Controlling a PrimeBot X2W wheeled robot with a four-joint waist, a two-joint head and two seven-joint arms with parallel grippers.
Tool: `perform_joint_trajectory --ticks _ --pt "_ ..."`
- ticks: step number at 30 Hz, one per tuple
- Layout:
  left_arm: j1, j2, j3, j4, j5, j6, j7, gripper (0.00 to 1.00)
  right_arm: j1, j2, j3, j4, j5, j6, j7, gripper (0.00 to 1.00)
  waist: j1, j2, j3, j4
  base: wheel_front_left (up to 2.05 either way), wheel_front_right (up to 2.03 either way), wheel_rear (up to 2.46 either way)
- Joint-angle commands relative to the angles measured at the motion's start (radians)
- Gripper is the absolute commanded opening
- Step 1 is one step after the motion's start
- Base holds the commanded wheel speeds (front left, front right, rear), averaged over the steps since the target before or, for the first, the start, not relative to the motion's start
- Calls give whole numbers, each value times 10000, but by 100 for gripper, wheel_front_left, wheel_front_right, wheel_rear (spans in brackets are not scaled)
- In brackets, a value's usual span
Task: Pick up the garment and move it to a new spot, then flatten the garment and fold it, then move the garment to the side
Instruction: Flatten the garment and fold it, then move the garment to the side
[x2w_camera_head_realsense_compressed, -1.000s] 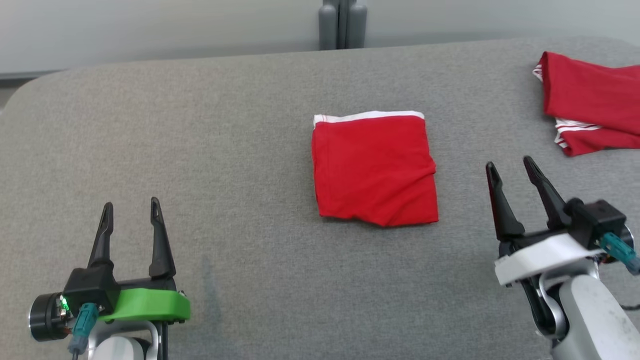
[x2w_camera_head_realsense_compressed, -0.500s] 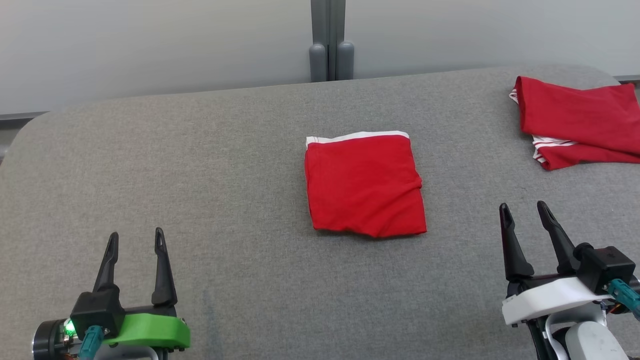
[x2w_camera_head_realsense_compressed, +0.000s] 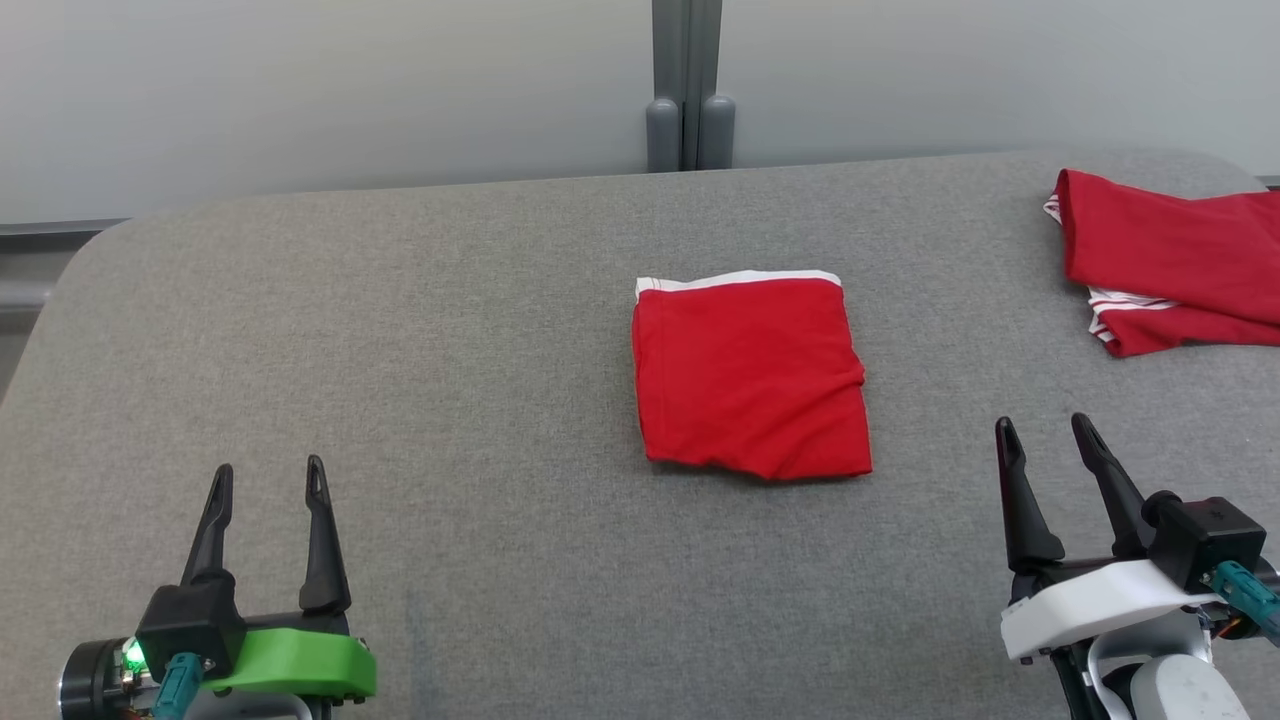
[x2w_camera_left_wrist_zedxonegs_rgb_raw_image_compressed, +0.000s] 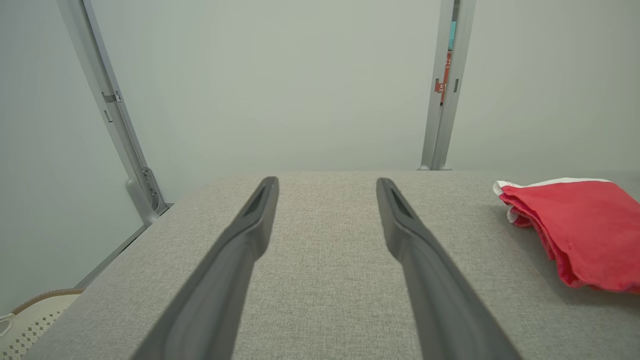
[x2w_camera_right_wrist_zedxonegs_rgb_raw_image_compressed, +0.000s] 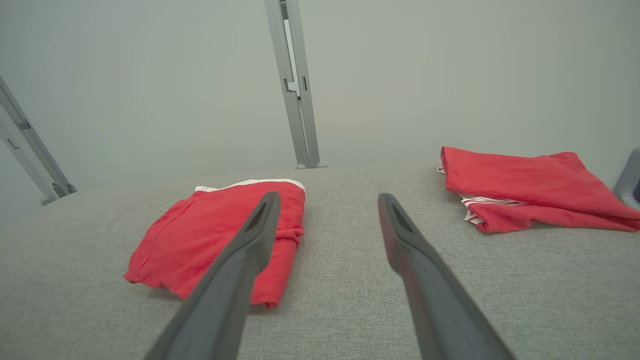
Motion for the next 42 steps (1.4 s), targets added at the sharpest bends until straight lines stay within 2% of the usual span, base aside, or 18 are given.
perform_joint_trajectory --ticks 1,16,24,33,42 --pt "-28 92 -8 2 10 51 -29 100 158 17 28 -57 -106 -2 56 100 0 -1 25 12 0 0 0" --pt "84 137 -12 -41 -142 167 -29 100 -15 -40 338 35 -44 -2 64 100 0 -1 151 24 0 0 0" --pt "-293 104 -123 -137 -181 219 -28 100 -1624 -451 1212 566 -76 -2 24 100 0 -1 505 84 0 0 0" --pt "-842 16 -441 -215 -261 328 -28 100 -4428 -1013 1767 2303 8 -2 74 100 0 -1 1308 573 0 0 0" --pt "-1300 -47 -835 -321 -408 541 -28 100 -5725 -1334 2026 4727 379 -3 -52 100 0 -1 2113 1003 0 0 0"
